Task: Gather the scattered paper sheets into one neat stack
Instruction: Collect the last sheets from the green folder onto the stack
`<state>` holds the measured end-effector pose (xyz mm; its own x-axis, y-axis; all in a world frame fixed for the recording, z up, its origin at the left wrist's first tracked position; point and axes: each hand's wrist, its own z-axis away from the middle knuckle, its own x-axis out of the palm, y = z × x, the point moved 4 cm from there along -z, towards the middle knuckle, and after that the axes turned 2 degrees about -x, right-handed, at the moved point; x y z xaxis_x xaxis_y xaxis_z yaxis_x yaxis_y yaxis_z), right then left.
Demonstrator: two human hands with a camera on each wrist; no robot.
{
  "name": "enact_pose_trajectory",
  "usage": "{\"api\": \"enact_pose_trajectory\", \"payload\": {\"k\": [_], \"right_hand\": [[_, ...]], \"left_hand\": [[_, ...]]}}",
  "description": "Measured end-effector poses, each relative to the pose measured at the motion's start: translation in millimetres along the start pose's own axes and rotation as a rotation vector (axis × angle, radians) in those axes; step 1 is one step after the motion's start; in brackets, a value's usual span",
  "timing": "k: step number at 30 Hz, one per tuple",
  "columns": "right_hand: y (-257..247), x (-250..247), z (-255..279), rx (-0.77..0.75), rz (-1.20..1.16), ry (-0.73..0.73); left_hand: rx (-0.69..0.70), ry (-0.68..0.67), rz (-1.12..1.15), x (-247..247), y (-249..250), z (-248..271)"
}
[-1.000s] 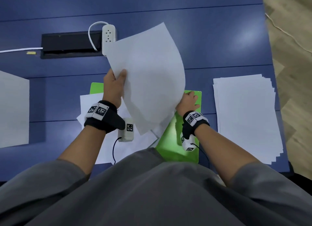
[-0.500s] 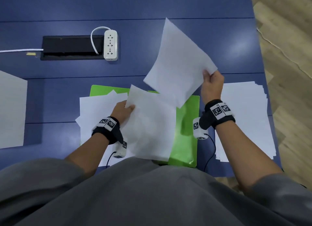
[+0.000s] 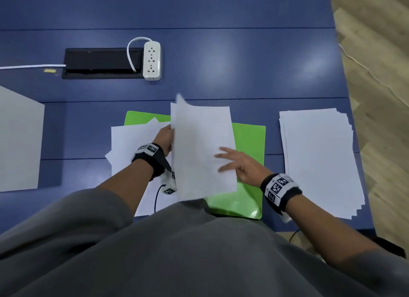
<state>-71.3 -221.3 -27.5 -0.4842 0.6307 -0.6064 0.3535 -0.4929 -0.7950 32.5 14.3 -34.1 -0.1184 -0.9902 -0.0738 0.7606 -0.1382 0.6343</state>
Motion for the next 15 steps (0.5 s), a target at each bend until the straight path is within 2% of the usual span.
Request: {"api": "enact_pose_trajectory", "payload": {"k": [3, 5, 8, 12, 15], "right_hand": [[2.7, 17.0, 11.6, -0.027, 0.035, -0.112], [6.0, 25.7, 15.0, -0.01, 0.08, -0.167], [12.6, 33.6, 19.1, 0.089, 0.13, -0.242], [14.6, 37.6, 23.2, 0.204, 0.159, -0.315], [13.6, 38.4, 26.3, 0.218, 0.148, -0.348]], "left_hand": [[-0.052, 0.005, 0.053, -2.5, -6.9, -3.2], [-0.071, -0.051, 0.115, 3.4, -7.3, 1.9], [-0.078, -0.146, 0.164, 10.9, -9.3, 6.8], [-0.05, -0.187, 0.257, 17.9, -14.5, 13.7], [0.092, -0.098, -0.027, 22.8, -19.2, 12.4]]}}
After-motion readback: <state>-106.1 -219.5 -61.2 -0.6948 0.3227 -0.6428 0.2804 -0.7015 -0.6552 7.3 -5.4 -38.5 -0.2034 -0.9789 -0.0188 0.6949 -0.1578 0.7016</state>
